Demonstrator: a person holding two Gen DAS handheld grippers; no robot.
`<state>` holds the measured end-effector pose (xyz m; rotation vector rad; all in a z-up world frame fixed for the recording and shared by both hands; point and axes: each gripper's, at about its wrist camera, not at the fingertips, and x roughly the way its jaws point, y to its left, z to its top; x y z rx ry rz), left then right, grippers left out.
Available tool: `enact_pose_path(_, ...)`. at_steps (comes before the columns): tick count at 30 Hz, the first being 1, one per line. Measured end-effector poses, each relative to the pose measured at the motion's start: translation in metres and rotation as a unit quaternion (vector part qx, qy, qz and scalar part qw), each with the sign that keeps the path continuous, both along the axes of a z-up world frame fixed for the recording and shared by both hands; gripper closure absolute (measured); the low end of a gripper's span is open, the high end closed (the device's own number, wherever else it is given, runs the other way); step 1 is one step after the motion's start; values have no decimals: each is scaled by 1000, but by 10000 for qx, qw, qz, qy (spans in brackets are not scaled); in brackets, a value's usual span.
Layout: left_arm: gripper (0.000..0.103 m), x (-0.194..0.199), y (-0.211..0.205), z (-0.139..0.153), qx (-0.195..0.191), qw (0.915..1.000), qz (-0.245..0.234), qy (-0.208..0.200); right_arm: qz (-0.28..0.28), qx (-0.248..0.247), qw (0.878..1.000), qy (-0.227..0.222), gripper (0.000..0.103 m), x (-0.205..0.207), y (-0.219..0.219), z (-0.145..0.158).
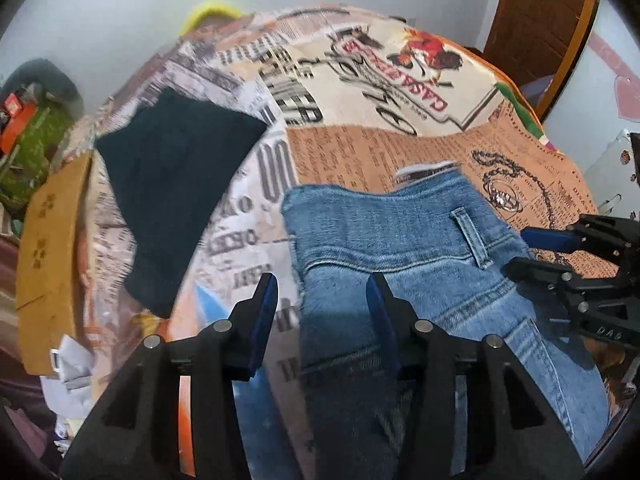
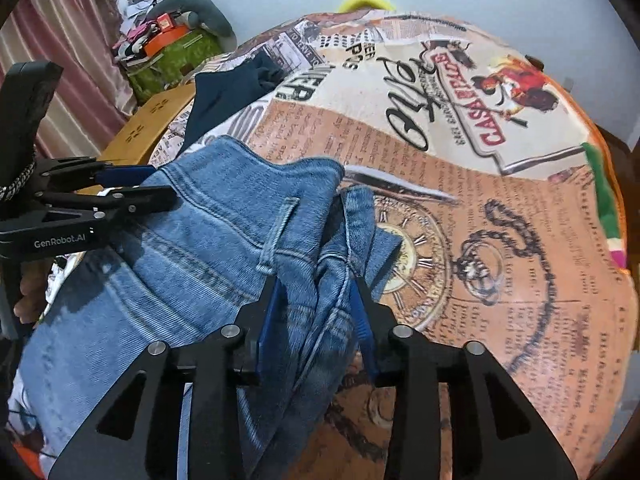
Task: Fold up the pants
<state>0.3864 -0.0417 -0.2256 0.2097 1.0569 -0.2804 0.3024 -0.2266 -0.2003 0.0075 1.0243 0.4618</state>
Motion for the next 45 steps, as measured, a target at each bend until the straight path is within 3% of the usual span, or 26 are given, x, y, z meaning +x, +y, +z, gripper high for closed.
enact_pose_path(5, 55, -23, 7, 27, -225, 9995, -20, -205, 156, 193, 9990, -368, 67, -24, 4, 33)
enact_pose_path(9, 47, -37, 1, 29, -150, 9995, -81, -262, 463, 274, 9973, -502, 50, -41, 22, 46)
enact_pose_path(11, 41, -40, -2, 19, -9, 9998, -107, -168, 592, 198, 9970, -450, 48, -45, 32, 42)
enact_pose_path(14, 39, -47, -7, -10, 343, 9991, -192, 149, 733, 39, 9973, -34, 48, -43, 44, 21)
enact_pose_path(15, 36, -52, -7, -13, 403, 9989, -230, 71, 727, 26, 9972, 198, 48, -42, 45, 9)
enact_pose_path(22, 35, -91, 5, -4, 634, 9964, -423, -369, 692, -1, 9976, 31, 45, -65, 32, 12)
enact_pose_path(29, 35, -109, 33, -3, 507, 9982, 15, -313, 425, 60, 9991, 34, 38, -89, 9, 13)
enact_pose_path(32, 35, -115, 44, -3, 223, 9993, 133, -282, 313, 73, 9995, 82, 35, -99, -3, 10)
enact_pose_path(35, 35, -115, 46, 1, 186, 9992, 221, -261, 215, -22, 9998, 24, 27, -104, -8, 10)
enact_pose_path(38, 35, -115, 45, 13, 265, 9983, 323, -407, 162, -105, 9998, -59, 25, -105, -12, 13)
enact_pose_path(42, 35, -110, 47, 33, -1, 9979, 379, -528, 98, -100, 9998, -148, 25, -101, -17, 20)
enact_pose_path(45, 23, -97, 43, 45, -206, 9974, 415, -554, -23, 160, 9994, -295, 25, -95, -22, 32)
